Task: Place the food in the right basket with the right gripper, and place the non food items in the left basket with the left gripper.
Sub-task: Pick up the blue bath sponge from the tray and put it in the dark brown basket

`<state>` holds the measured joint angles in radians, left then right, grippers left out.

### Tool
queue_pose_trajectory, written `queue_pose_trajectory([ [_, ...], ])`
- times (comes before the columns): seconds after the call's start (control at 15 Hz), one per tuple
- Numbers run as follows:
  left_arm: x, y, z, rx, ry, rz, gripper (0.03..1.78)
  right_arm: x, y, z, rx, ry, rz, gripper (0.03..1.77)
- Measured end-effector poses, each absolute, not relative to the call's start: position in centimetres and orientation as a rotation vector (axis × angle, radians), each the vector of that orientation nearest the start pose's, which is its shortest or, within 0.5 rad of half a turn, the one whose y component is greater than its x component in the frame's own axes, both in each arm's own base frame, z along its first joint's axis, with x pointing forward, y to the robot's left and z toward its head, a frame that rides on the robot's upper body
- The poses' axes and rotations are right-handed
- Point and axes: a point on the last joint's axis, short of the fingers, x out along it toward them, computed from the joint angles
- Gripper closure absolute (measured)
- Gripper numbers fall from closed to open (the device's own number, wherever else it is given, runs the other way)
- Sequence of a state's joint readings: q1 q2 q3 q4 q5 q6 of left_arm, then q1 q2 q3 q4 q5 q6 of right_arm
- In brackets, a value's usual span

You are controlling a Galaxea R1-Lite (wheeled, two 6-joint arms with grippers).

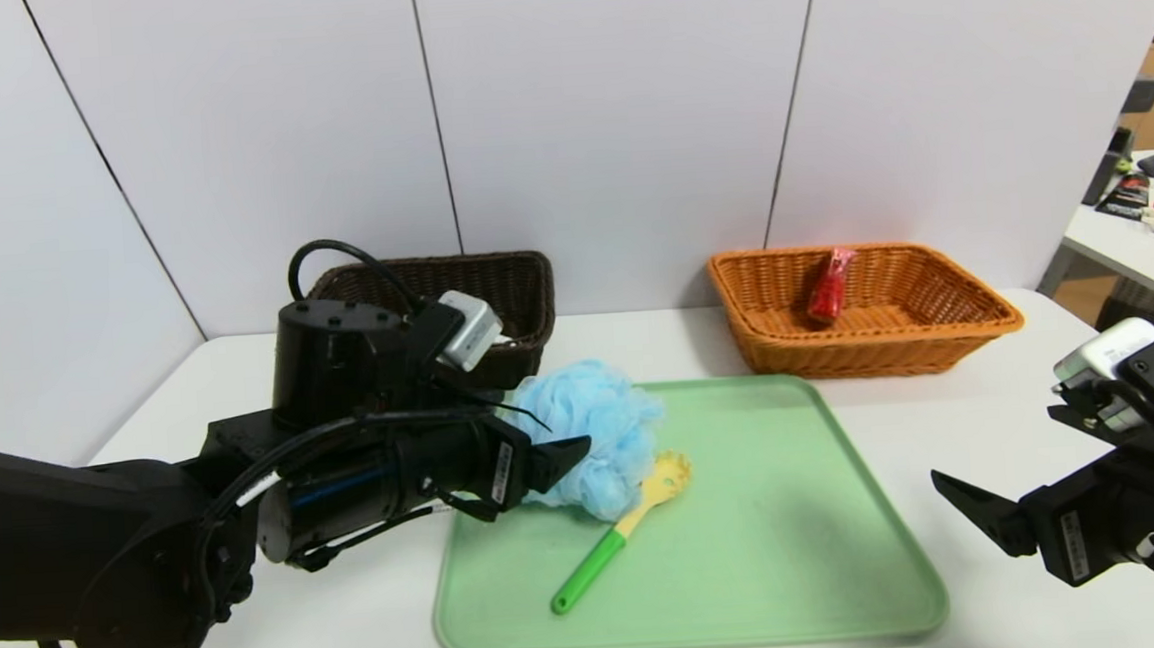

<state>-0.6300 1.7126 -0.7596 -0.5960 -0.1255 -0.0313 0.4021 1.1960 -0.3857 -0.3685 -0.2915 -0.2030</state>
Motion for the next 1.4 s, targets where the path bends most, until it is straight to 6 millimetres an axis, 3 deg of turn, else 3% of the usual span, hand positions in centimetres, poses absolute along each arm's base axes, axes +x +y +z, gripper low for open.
queue_pose_trajectory([
  [0.2,23.0,-19.4,16.5,0.029,0.373,-0.785,0.12,14.7,5.6,16.1,-0.351,0.406,0.152,0.11],
  [0.47,23.1,-20.3,15.9,0.038,0.384,-0.793,0.12,14.7,5.6,16.0,-0.348,0.408,0.152,0.10],
  [1.27,26.4,-21.3,12.5,0.097,0.351,-0.713,0.12,14.6,5.6,15.8,-0.342,0.402,0.170,0.10],
  [1.4,26.4,-21.3,12.1,0.110,0.356,-0.703,0.46,14.5,5.5,15.7,-0.343,0.404,0.171,0.10],
])
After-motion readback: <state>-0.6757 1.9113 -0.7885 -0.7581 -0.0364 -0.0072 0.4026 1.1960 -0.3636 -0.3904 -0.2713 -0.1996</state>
